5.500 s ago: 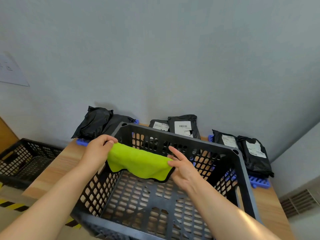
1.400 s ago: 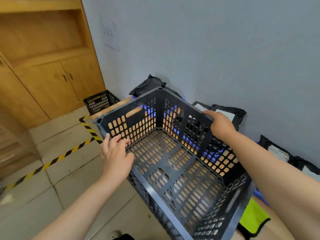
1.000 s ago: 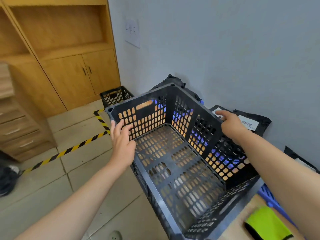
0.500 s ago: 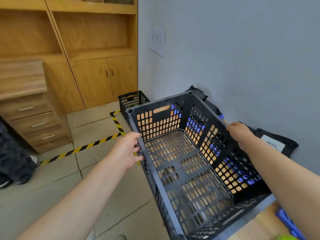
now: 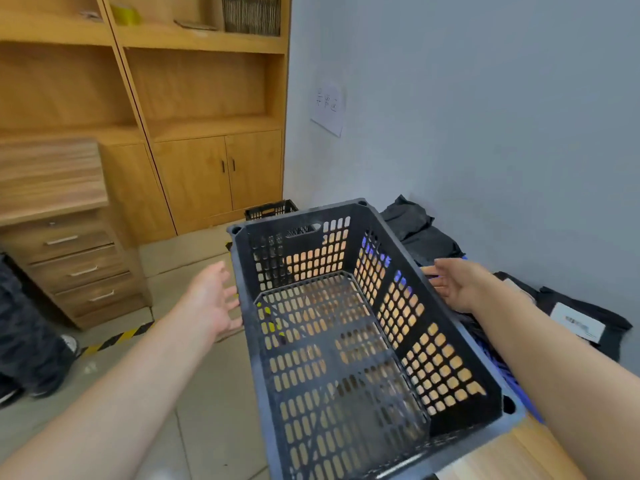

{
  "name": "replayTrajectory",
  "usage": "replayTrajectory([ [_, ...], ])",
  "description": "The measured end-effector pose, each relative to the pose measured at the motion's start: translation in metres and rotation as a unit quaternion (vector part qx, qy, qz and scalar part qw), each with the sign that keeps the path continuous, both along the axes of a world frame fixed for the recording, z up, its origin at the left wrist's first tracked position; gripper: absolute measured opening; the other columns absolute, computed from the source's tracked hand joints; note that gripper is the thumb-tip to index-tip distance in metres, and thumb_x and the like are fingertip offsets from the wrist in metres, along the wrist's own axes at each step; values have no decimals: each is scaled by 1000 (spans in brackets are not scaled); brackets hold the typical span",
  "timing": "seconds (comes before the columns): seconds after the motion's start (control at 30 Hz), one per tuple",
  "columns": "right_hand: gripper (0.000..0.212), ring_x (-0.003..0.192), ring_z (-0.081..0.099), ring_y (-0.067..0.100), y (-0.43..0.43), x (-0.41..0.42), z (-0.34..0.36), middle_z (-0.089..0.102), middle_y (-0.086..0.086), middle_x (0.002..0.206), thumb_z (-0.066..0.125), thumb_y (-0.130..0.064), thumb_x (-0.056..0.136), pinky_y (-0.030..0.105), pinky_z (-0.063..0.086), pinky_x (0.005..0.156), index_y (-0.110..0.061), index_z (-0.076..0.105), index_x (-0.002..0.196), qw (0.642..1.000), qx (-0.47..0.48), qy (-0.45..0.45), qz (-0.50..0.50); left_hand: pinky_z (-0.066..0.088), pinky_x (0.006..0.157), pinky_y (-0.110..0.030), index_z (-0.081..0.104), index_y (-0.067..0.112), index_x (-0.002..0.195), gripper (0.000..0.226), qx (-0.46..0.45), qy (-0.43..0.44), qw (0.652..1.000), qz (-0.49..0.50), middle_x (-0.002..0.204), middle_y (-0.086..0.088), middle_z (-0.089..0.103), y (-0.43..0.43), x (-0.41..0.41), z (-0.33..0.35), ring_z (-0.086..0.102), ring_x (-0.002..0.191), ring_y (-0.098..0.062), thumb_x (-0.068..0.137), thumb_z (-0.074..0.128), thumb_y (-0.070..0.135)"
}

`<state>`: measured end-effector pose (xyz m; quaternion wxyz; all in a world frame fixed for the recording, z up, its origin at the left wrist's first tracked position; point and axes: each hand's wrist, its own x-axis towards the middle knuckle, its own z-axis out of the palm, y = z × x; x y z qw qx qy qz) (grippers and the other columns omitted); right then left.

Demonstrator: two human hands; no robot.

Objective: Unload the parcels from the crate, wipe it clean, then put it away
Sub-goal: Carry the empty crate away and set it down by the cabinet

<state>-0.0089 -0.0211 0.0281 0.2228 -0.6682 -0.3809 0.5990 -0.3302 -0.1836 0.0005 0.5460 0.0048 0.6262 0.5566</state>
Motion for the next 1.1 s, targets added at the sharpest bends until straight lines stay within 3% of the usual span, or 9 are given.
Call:
replayTrajectory([
  [0.17, 48, 70, 54, 25, 18, -59, -8, 58, 14, 79, 31, -40, 101, 33, 44, 70, -4, 61, 96, 997, -44, 55, 30, 33, 93, -46, 39, 20, 141, 50, -1, 9, 1000, 19, 138, -8, 48, 7, -62, 4, 44, 125, -24, 99, 30, 45],
  [0.33, 42, 73, 53, 22, 42, -121, -15, 58, 11, 81, 33, -40, 100, 30, 42, 71, -6, 58, 97, 995, -57, 52, 70, 33, 97, -49, 47, 16, 135, 50, -8, 12, 999, 31, 136, -7, 51, 15, -116, 6, 45, 124, -24, 99, 29, 46],
  [0.47, 39, 74, 54, 22, 66, -165, -14, 58, 12, 83, 34, -38, 100, 31, 44, 72, -6, 58, 98, 992, -61, 59, 97, 34, 90, -47, 52, 17, 130, 50, -15, 17, 998, 65, 135, -7, 53, 29, -152, 6, 46, 123, -24, 98, 28, 48],
  [0.63, 41, 84, 56, 22, 121, -218, -12, 59, 12, 91, 35, -39, 100, 33, 45, 87, -7, 60, 99, 985, -73, 77, 138, 35, 97, -47, 57, 17, 119, 49, -13, 20, 991, 131, 130, -6, 56, 59, -189, 14, 49, 120, -24, 98, 26, 48],
  [0.8, 38, 77, 53, 21, 183, -268, 2, 56, 11, 87, 37, -39, 99, 33, 44, 66, -8, 60, 98, 971, -83, 80, 207, 33, 103, -50, 58, 16, 118, 49, -5, 44, 983, 179, 128, -7, 57, 99, -218, 29, 50, 119, -25, 98, 27, 49],
  [0.93, 38, 79, 53, 20, 218, -299, 21, 60, 9, 87, 37, -40, 99, 33, 40, 67, -12, 61, 93, 961, -82, 63, 256, 33, 103, -52, 56, 17, 122, 50, 1, 48, 979, 198, 129, -8, 57, 128, -239, 40, 50, 119, -27, 98, 26, 49],
  [1.1, 38, 77, 52, 19, 264, -345, 29, 59, 8, 84, 35, -40, 100, 32, 39, 67, -13, 60, 91, 957, -84, 61, 271, 35, 95, -49, 58, 17, 111, 49, 11, 42, 973, 228, 123, -6, 59, 164, -271, 48, 51, 114, -26, 99, 23, 49],
])
